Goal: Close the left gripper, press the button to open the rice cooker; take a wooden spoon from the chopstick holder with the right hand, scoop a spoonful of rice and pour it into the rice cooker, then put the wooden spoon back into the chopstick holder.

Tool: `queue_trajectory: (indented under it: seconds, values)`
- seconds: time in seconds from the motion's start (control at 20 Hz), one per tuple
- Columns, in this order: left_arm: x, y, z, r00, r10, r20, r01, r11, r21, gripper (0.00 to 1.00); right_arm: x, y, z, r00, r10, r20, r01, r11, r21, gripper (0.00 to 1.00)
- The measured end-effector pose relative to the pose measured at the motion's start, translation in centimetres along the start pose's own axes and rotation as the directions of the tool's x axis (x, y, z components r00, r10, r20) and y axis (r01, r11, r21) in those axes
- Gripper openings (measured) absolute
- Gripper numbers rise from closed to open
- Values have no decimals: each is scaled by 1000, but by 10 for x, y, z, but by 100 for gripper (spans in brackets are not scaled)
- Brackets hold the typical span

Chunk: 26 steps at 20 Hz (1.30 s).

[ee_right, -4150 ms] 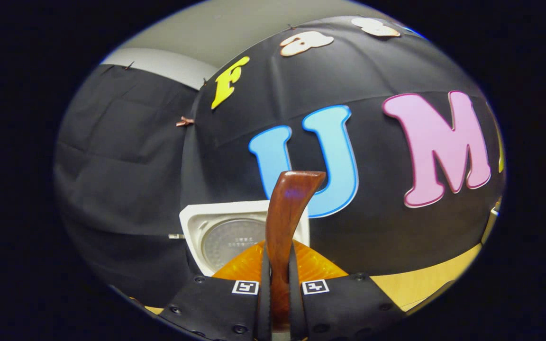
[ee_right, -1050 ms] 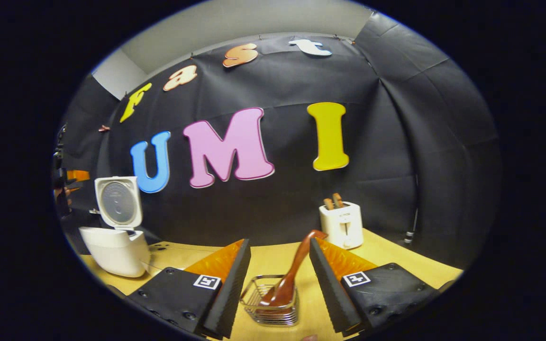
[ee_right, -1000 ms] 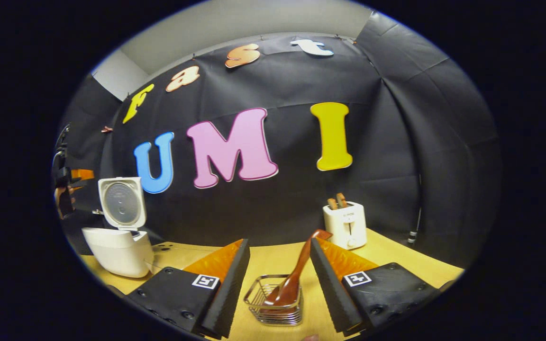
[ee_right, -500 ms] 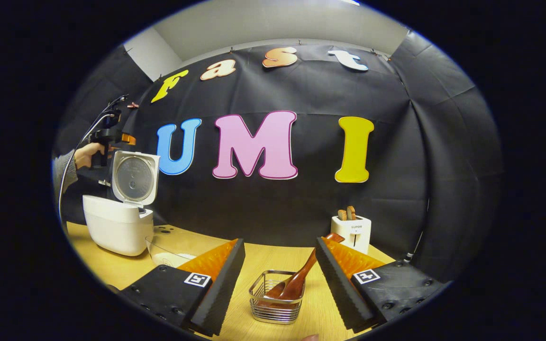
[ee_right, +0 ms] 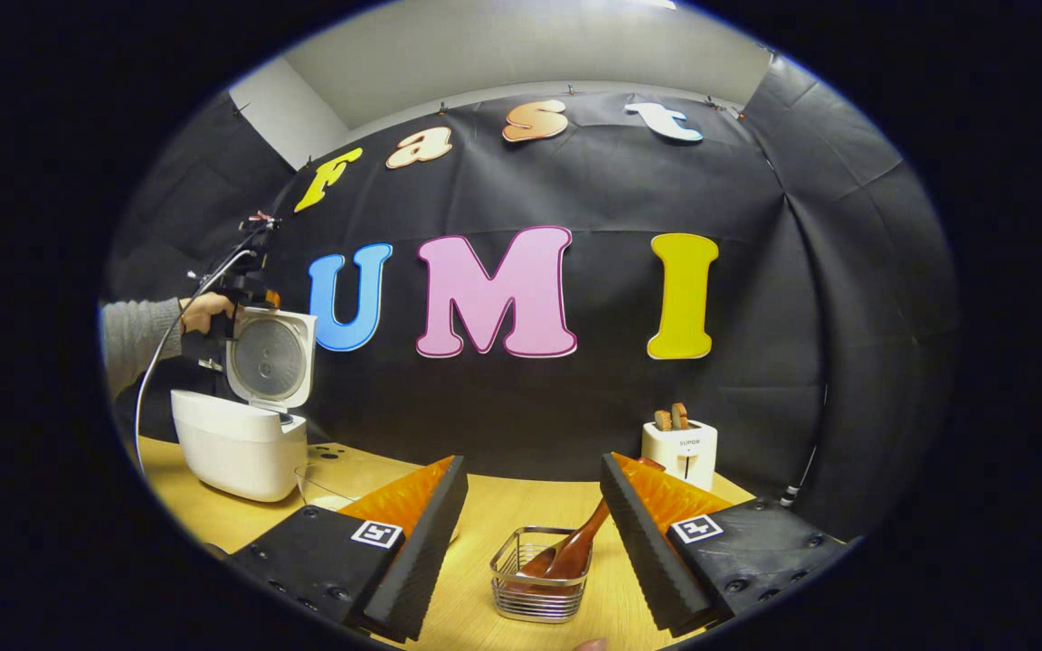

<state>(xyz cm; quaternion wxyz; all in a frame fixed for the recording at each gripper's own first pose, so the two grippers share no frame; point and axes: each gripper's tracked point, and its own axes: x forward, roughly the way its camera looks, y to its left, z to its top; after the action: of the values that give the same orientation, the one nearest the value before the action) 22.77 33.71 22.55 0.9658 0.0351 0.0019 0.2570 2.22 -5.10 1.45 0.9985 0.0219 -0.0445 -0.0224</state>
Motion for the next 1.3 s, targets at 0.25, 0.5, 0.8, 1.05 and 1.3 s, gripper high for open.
queue_trajectory:
  seconds: [0.25,0.5,0.8,1.05,1.3]
  values:
    - [-13,-3,8,999,-45,-3,45,999,-7,98,-1,-4,0,1000,-1,-11,1,1000,6,92]
    - [-50,-4,21,992,-120,24,120,993,1,98,-7,-9,15,1000,12,9,-13,998,57,92]
    - [-64,10,19,985,-172,33,172,985,6,97,-18,-26,41,999,5,52,-10,995,102,92]
    - [-47,23,21,982,-191,2,191,981,-24,96,-27,-23,52,997,40,63,-48,988,146,93]
    - [-25,26,28,974,-215,-69,213,976,-44,96,-28,-7,49,995,92,38,-96,986,135,93]
